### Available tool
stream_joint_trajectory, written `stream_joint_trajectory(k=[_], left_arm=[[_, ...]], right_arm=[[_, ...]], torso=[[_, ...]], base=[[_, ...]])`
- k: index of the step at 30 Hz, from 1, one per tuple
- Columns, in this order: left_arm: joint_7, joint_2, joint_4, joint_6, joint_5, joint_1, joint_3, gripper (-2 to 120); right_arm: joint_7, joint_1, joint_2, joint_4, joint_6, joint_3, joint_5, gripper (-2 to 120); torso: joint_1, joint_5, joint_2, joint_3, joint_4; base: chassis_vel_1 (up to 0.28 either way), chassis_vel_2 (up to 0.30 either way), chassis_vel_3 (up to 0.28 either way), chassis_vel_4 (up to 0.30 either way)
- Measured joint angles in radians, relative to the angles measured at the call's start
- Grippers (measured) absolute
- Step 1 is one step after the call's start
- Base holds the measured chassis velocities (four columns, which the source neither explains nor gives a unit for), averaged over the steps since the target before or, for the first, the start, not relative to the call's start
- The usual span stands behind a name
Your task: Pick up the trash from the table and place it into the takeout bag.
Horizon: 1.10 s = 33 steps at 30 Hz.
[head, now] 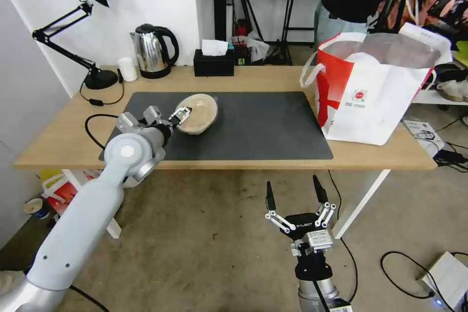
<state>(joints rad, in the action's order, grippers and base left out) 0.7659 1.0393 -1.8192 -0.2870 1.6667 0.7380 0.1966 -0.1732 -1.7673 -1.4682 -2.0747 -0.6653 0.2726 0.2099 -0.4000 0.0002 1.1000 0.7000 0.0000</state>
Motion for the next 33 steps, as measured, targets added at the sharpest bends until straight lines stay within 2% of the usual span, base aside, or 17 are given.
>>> stream_joint_trajectory(k=[14, 21, 22, 24, 25, 28, 29, 31, 32, 33], left_arm=[[-0.004, 0.03, 0.05, -0.001, -0.015, -0.021, -0.02, 99], [-0.006, 0.037, 0.062, 0.0, -0.022, -0.026, -0.023, 74], [-0.006, 0.037, 0.062, 0.0, -0.022, -0.026, -0.023, 74], [-0.009, 0.04, 0.065, 0.001, -0.022, -0.031, -0.026, 62], [-0.009, 0.04, 0.065, 0.001, -0.022, -0.031, -0.026, 62], [-0.01, 0.043, 0.067, 0.002, -0.022, -0.035, -0.031, 48], [-0.01, 0.043, 0.067, 0.002, -0.022, -0.035, -0.031, 48], [-0.01, 0.045, 0.067, 0.003, -0.023, -0.038, -0.033, 37], [-0.01, 0.045, 0.067, 0.003, -0.023, -0.038, -0.033, 37], [-0.01, 0.045, 0.067, 0.003, -0.023, -0.039, -0.034, 32]], right_arm=[[0.0, 0.0, 0.0, 0.0, 0.0, 0.0, 0.0, 100], [0.0, 0.0, 0.0, 0.0, 0.0, 0.0, 0.0, 100], [0.0, 0.0, 0.0, 0.0, 0.0, 0.0, 0.0, 100], [0.0, 0.0, 0.0, 0.0, 0.0, 0.001, 0.0, 100], [0.0, 0.0, 0.0, 0.0, 0.0, 0.001, 0.0, 100], [0.0, 0.0, 0.0, 0.0, 0.0, 0.001, 0.0, 100], [0.0, 0.0, 0.0, 0.0, 0.0, 0.001, 0.0, 100], [0.0, 0.0, 0.0, 0.0, 0.0, 0.001, 0.0, 100], [0.0, 0.0, 0.0, 0.0, 0.0, 0.001, 0.0, 100], [0.0, 0.0, 0.0, 0.0, 0.0, 0.001, 0.0, 100]], torso=[[0.0, 0.0, 0.0, 0.0, 0.0], [0.0, 0.0, 0.0, 0.0, 0.0], [0.0, 0.0, 0.0, 0.0, 0.0], [0.0, 0.0, 0.0, 0.0, 0.0], [0.0, 0.0, 0.0, 0.0, 0.0], [0.0, 0.0, 0.0, 0.0, -0.0001], [0.0, 0.0, 0.0, 0.0, -0.0001], [0.0, 0.0, 0.0, 0.0, 0.0], [0.0, 0.0, 0.0, 0.0, 0.0], [0.0, -0.0001, 0.0, 0.0, 0.0]], base=[[0.0, 0.0, 0.0, 0.0], [0.0, 0.0, 0.0, 0.0], [0.0, 0.0, 0.0, 0.0], [0.0, 0.0, 0.0, 0.0], [0.0, 0.0, 0.0, 0.0], [0.0, 0.0, 0.0, 0.0], [0.0, 0.0, 0.0, 0.0], [0.0, 0.0, 0.0, 0.0], [0.0, 0.0, 0.0, 0.0], [0.0, 0.0, 0.0, 0.0]])
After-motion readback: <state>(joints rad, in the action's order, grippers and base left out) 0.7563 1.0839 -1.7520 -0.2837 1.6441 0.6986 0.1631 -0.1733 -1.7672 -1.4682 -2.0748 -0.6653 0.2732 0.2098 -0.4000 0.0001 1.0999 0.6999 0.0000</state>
